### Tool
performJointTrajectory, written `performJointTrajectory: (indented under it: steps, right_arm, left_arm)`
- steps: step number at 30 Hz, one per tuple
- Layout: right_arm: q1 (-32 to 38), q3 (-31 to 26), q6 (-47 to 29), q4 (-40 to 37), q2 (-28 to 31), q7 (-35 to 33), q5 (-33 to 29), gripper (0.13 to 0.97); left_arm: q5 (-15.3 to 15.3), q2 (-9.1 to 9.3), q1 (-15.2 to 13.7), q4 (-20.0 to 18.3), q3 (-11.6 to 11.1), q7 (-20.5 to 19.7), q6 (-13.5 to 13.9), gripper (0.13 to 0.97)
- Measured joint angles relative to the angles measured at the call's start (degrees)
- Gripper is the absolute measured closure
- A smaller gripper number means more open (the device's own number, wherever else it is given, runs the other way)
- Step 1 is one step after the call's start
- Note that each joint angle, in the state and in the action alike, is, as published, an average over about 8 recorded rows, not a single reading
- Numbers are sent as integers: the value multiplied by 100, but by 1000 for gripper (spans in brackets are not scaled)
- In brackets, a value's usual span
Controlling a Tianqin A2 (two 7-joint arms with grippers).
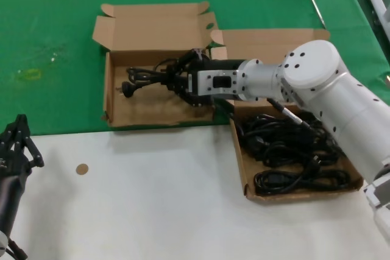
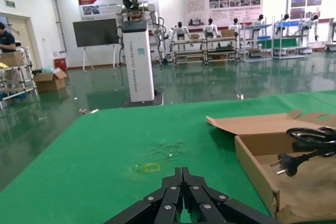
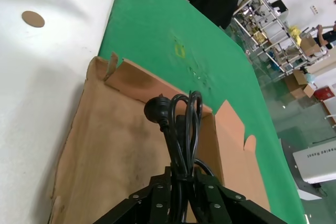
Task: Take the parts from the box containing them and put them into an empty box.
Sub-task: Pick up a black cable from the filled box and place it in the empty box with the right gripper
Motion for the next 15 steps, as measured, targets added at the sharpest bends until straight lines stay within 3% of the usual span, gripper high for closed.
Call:
performJointTrajectory:
  steps: [4, 15]
  right_arm:
    - [62, 68, 11, -198, -95, -169, 78, 869]
    - [159, 199, -14, -458, -231, -469, 219, 754]
  left_arm:
    - [0, 0, 0, 0, 0, 0, 0, 945]
    - [0, 0, 0, 0, 0, 0, 0, 945]
